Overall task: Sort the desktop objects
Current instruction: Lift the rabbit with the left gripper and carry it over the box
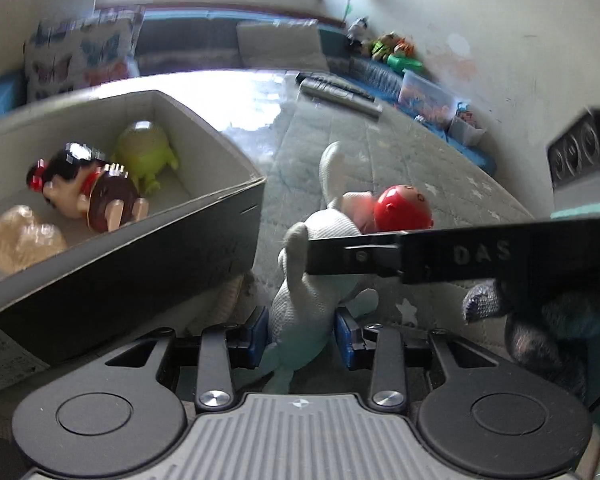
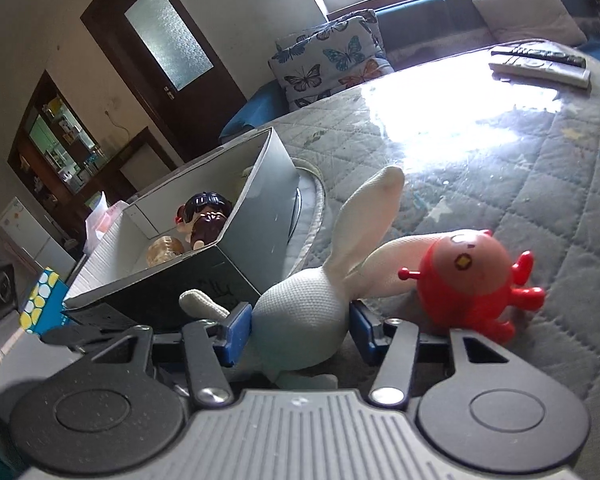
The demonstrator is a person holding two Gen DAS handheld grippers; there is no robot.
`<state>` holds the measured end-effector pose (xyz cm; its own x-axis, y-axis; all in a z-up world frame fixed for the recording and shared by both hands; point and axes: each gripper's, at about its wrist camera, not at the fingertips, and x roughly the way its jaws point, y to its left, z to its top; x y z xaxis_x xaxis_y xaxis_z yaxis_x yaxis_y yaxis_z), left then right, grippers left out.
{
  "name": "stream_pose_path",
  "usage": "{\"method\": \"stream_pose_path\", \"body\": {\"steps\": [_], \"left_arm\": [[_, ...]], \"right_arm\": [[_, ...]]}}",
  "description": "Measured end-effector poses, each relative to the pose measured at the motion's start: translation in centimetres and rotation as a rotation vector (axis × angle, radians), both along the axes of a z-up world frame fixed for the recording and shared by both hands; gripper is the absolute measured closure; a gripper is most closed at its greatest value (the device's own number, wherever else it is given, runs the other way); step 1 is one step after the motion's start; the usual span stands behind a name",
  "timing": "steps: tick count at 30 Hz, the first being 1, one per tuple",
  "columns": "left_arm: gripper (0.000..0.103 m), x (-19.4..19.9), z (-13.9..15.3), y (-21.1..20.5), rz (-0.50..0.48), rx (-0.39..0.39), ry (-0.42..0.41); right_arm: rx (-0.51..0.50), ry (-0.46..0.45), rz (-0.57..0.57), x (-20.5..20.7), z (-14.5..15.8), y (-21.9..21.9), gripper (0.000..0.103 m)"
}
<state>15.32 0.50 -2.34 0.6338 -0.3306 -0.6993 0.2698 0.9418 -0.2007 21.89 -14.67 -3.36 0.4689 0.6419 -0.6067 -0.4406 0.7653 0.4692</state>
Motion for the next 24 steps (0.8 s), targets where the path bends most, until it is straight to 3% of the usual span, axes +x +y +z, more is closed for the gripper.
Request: {"method": "stream_pose_path", "body": {"steps": [6, 14, 24], "left_arm": [[0.067, -1.5, 0.7, 0.0, -0.004, 0.015, -0.047], [0.067, -4.4, 4.4, 2.4, 0.050, 0.009, -0.156], [0.067, -4.1, 8.8, 9.3, 0.221, -0.003, -0.227]], "right_arm": [[-0.015, -0.044, 0.016, -1.4, 1.5, 0.6, 0.053], [0.025, -0.133, 0.084, -2.9, 5.7, 2.4, 0.053], [0.089, -0.177, 0.195, 0.3, 9.5, 10.6, 0.054]]}}
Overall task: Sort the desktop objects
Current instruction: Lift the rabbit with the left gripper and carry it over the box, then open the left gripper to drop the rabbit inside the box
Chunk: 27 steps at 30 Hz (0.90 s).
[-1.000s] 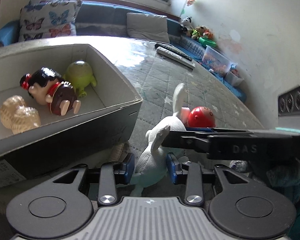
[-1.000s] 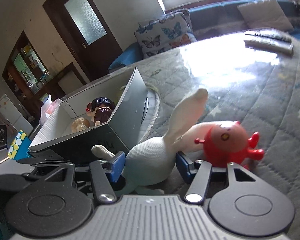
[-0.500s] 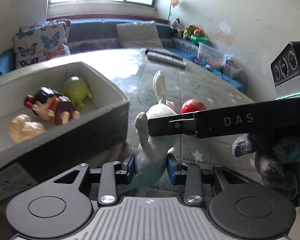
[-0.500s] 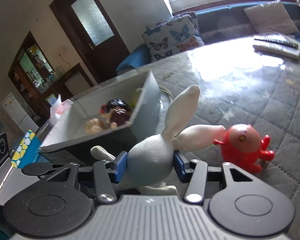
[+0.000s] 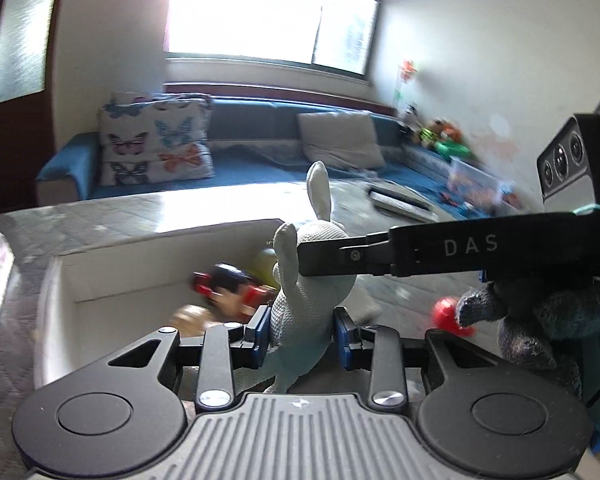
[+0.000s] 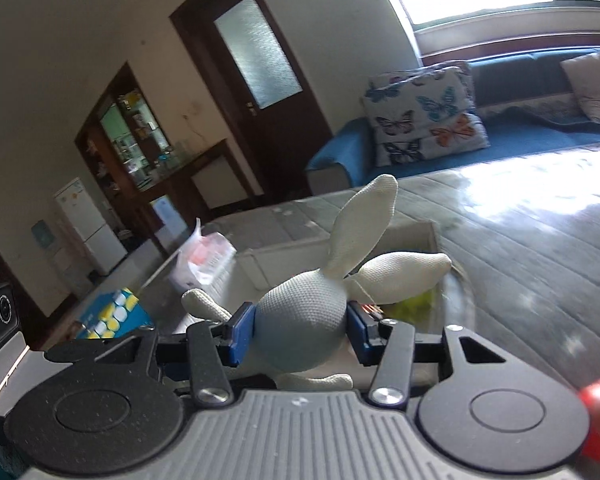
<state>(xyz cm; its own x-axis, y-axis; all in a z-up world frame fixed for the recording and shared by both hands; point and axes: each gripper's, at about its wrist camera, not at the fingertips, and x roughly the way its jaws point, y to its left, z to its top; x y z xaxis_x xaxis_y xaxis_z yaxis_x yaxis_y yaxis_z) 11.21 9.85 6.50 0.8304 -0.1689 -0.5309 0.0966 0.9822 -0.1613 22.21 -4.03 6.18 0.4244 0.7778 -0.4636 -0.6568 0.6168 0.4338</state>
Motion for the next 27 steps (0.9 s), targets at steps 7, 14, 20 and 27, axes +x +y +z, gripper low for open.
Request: {"method": "stream_pose_path", "body": {"steps": [7, 14, 20, 27], "left_arm": [[0.067, 2.9, 0.2, 5.3, 0.096, -0.055, 0.056], [0.065, 5.0, -1.2, 8.6, 0.179, -0.063, 0.121], [0.066, 4.8, -2.6, 9.7, 0.239, -0.070, 0.184], [0.066, 3.9, -2.3, 10.9, 0.302, -0.103, 0.180]], "right_arm": [[-0.012, 0.018, 0.041, 2.8, -0.5, 5.5, 0.054], [0.002, 0.109, 0.056, 5.8, -2.7, 8.6, 0.054], [-0.010, 0.163, 0.055, 7.5, -4.5, 10.5, 0.057], [-0.056, 0.160, 0.046, 7.5, -4.8, 10.8, 0.058]]}}
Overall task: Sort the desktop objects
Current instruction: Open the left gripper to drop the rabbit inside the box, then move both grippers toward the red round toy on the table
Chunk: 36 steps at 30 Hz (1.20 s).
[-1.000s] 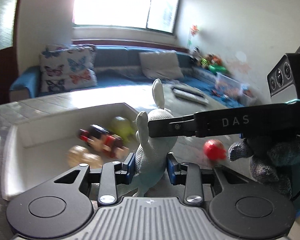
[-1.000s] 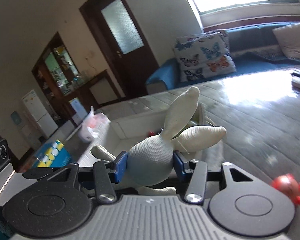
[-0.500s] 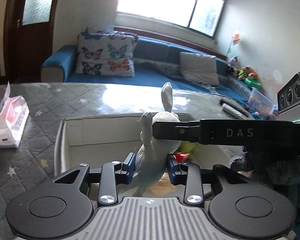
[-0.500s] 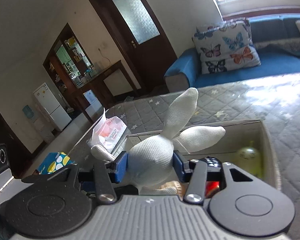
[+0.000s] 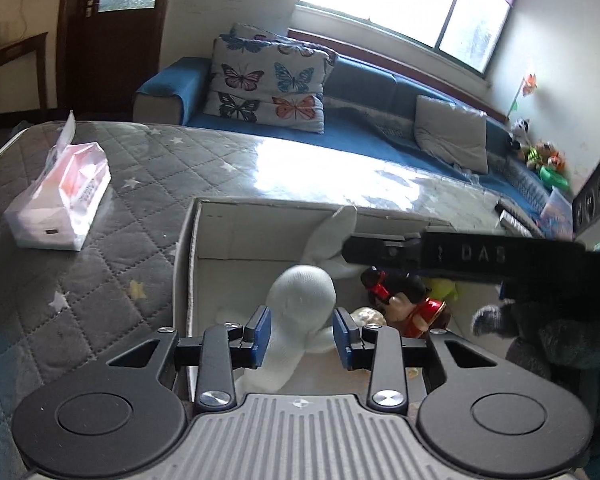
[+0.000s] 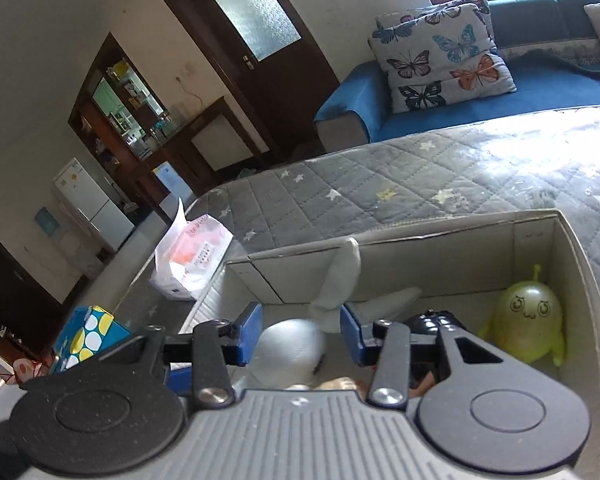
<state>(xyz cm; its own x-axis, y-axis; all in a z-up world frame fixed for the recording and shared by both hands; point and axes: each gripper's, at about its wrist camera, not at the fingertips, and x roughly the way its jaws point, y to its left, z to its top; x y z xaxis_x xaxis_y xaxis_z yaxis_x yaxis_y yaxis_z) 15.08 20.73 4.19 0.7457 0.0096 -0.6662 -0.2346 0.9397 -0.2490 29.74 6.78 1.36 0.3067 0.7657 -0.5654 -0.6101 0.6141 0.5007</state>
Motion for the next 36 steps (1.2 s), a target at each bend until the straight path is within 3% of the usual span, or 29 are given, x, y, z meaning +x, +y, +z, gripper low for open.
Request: {"method": "stream_pose_path", "body": {"steps": [7, 20, 28, 36], "left_arm": [[0.066, -0.8, 1.2, -1.5, -0.019, -0.012, -0.039], [0.066, -2.3, 1.6, -7.3, -0.113, -0.030, -0.062], [0.066, -2.5, 0.6, -10.8, -0.171, -0.052, -0.038], [0.066, -2.3, -0.5, -13.7, -0.224, -0.066, -0.010]], "right_arm": [[-0.049, -0.092, 0.015, -1.9, 1.7, -1.3, 0.058], [-0.100, -0.208, -0.016, -6.4, 4.3, -8.6, 0.054], [-0.160, -0.279, -0.065, -9.1, 4.0, -12.9, 0.049], [-0.219, -0.292, -0.110, -10.4, 2.5, -16.2, 0.045]]}}
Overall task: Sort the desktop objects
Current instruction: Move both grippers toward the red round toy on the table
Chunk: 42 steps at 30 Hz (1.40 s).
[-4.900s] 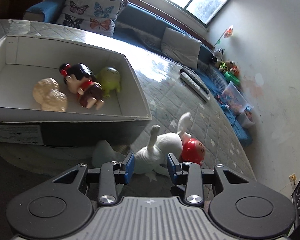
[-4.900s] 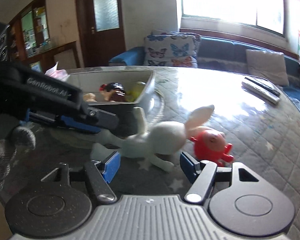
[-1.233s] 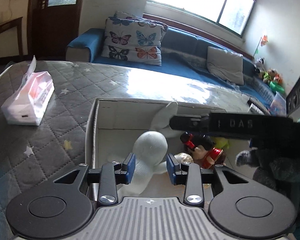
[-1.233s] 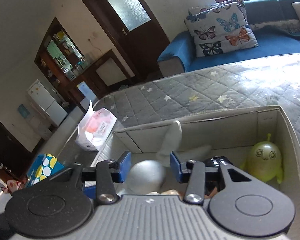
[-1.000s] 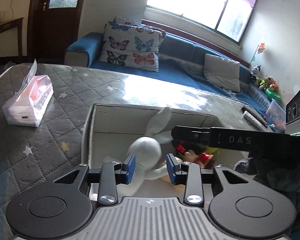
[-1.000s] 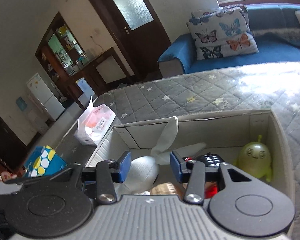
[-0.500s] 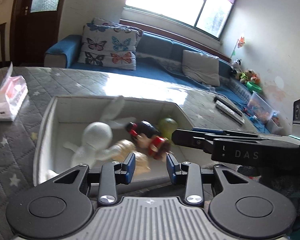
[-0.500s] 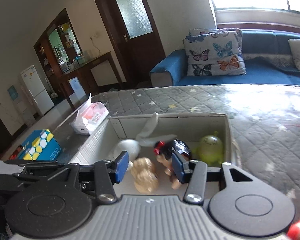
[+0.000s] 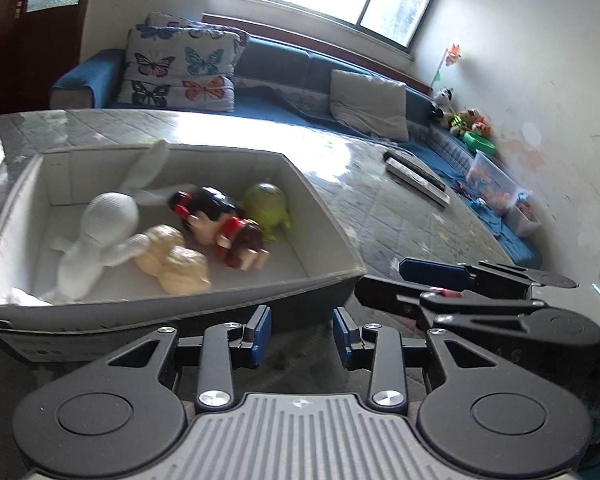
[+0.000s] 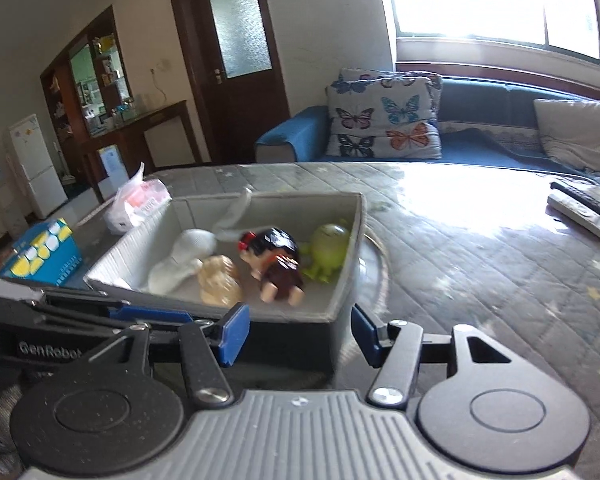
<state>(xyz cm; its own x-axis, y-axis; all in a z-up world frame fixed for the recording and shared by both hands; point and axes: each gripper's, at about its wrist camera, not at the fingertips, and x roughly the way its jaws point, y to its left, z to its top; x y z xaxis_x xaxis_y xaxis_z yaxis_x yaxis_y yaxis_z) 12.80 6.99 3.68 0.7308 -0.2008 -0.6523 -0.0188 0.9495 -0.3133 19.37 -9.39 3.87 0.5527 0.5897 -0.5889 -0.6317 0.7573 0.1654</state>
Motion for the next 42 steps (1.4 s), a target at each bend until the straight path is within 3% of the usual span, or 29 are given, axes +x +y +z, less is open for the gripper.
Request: {"method": "stream_pose_path", "body": {"steps": [12, 20, 28, 42], "left_arm": [[0.066, 1.2, -1.7, -3.8, -0.067, -0.001, 0.050], [0.066, 2.3, -2.9, -5.9, -0.098, -0.004, 0.075], [0.067, 3.6, -3.3, -7.6, -0.118, -0.026, 0.073], [0.067, 6.3, -3.2, -9.5, -0.143, -0.094, 0.054]], "right_arm": [[-0.062, -0.018, -0.093, -0.8, -2.1, -4.3, 0.035], [-0.096, -0.028, -0.155, -1.4, -3.5, -7.5, 0.034], [-0.095, -0.033, -0.211, -0.1, -4.0, -10.2, 0.030], [-0.096, 0.018, -0.200, 3.1, -6.8, -11.2, 0.030]]}}
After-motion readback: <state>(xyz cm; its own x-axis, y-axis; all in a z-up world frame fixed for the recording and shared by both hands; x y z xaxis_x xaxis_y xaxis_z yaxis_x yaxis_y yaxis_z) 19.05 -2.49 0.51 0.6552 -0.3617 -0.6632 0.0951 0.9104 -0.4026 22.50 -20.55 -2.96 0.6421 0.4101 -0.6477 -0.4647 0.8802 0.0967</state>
